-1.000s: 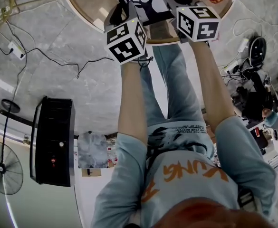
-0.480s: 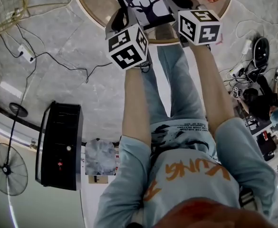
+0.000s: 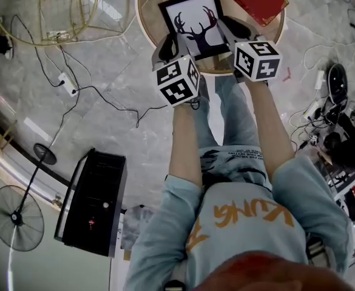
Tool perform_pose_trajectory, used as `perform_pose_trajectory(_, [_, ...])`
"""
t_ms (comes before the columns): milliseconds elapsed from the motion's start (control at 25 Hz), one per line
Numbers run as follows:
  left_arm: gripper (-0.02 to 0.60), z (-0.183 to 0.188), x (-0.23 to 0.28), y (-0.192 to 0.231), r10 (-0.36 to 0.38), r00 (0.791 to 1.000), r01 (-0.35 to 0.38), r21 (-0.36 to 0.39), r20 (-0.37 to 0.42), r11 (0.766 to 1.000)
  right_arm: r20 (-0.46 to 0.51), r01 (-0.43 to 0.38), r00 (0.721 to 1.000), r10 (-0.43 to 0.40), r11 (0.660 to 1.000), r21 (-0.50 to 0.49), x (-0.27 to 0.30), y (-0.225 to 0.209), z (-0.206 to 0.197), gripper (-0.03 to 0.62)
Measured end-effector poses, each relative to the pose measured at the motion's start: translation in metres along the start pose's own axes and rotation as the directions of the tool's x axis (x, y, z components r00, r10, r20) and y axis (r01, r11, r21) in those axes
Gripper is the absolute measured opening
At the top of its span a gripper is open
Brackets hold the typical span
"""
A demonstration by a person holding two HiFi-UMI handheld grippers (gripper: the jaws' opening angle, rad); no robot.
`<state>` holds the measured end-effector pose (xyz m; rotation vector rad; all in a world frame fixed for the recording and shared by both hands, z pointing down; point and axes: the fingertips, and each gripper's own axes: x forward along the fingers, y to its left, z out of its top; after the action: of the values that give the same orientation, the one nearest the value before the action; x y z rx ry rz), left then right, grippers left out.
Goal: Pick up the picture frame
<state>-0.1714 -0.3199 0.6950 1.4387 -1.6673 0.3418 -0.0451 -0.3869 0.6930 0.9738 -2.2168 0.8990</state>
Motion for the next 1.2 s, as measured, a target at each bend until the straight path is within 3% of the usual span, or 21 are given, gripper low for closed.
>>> perform_pose_trajectory(400, [0.077,0.093,-0.093,-0.017,-0.028,0.993,0.023,0.048,0.118,0.999,0.138,0.014,0.990,-0.015,1.000,0.009,-0.074,0.065,0.089,0.066])
perform_pose_trajectory(720, [0.077,0.171,-0.153,-0.045,-0.089,0.965,0.055,0.142,0.246,0.988,0.282,0.025,0.959,-0.023,1.000,-0.005,-0.129,0.098,0.163,0.066])
perform_pose_trajectory(1000, [0.077,0.236,-0.205,-0.085,-0.168,0.912,0.086,0.228,0.373,0.970,0.428,0.041,0.904,-0.009,0.997,-0.066,-0.189,0.116,0.232,0.066])
perform_pose_trajectory(1200, [0.078,0.289,-0.247,-0.113,-0.235,0.850,0.094,0.304,0.471,0.948,0.550,0.060,0.835,0.012,0.992,-0.113,-0.234,0.133,0.287,0.066])
